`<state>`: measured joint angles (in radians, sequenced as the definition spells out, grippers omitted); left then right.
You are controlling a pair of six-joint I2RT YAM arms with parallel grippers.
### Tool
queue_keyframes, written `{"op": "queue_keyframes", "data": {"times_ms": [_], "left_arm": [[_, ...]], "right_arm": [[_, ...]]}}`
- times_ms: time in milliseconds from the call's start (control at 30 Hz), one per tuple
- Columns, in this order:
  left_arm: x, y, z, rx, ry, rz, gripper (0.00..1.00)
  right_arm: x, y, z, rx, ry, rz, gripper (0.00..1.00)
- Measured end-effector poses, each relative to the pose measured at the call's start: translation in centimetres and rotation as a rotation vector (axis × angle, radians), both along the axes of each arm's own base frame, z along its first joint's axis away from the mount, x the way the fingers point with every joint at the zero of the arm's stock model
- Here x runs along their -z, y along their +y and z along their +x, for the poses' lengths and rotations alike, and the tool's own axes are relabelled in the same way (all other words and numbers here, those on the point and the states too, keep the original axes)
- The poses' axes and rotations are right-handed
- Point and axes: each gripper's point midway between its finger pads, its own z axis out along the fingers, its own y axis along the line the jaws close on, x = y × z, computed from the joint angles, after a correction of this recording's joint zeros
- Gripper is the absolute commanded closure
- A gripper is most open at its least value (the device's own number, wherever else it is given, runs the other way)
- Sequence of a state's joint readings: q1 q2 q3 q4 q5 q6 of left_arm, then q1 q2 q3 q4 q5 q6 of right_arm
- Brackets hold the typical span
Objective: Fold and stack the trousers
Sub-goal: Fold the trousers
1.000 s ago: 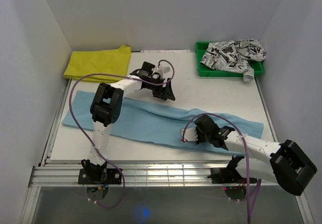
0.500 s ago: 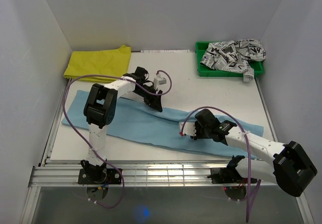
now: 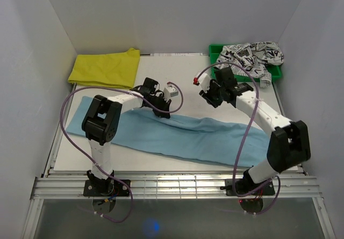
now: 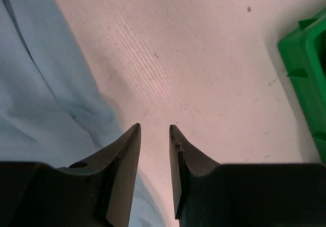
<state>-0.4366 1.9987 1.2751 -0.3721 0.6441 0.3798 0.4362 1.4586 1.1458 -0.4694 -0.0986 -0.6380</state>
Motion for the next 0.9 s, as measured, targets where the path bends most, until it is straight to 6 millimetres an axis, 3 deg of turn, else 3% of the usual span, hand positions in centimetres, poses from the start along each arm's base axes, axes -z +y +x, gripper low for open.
{"op": "queue_keyframes", "data": {"times_ms": [133,200,300,367,433,667,800,900], "left_arm": [[0.0,0.1,0.1,-0.016,-0.091,0.025,1.00],[0.0,0.2,0.3,-0.026,-0.135,0.035,1.00],[0.0,0.3,0.4,-0.038,-0.194,0.048,1.00],[-0.1,0.4,0.5,-0.047,-0.224,0.055,1.00],[-0.1,0.4,0.7,-0.056,-0.247,0.060,1.00],[-0.1,0.5,1.2,-0.085,-0.290,0.079,1.00],[-0.1,0.5,1.3,-0.099,-0.298,0.084,1.00],[-0.1,0.5,1.4,-0.110,-0.302,0.090,1.00]], "right_arm": [[3.5,1.0,1.1,0.043,0.176,0.008,0.64],[5.9,0.8,-0.1,0.056,0.277,-0.012,0.64],[7.8,0.3,-1.6,0.076,0.375,-0.043,0.59],[8.2,0.1,-2.2,0.086,0.409,-0.050,0.49],[8.5,-0.1,-2.7,0.096,0.434,-0.055,0.45],[11.2,-1.3,-5.1,0.111,0.556,-0.127,0.51],[11.6,-1.9,-6.1,0.108,0.588,-0.150,0.62],[11.6,-2.1,-6.1,0.112,0.583,-0.159,0.54]]}}
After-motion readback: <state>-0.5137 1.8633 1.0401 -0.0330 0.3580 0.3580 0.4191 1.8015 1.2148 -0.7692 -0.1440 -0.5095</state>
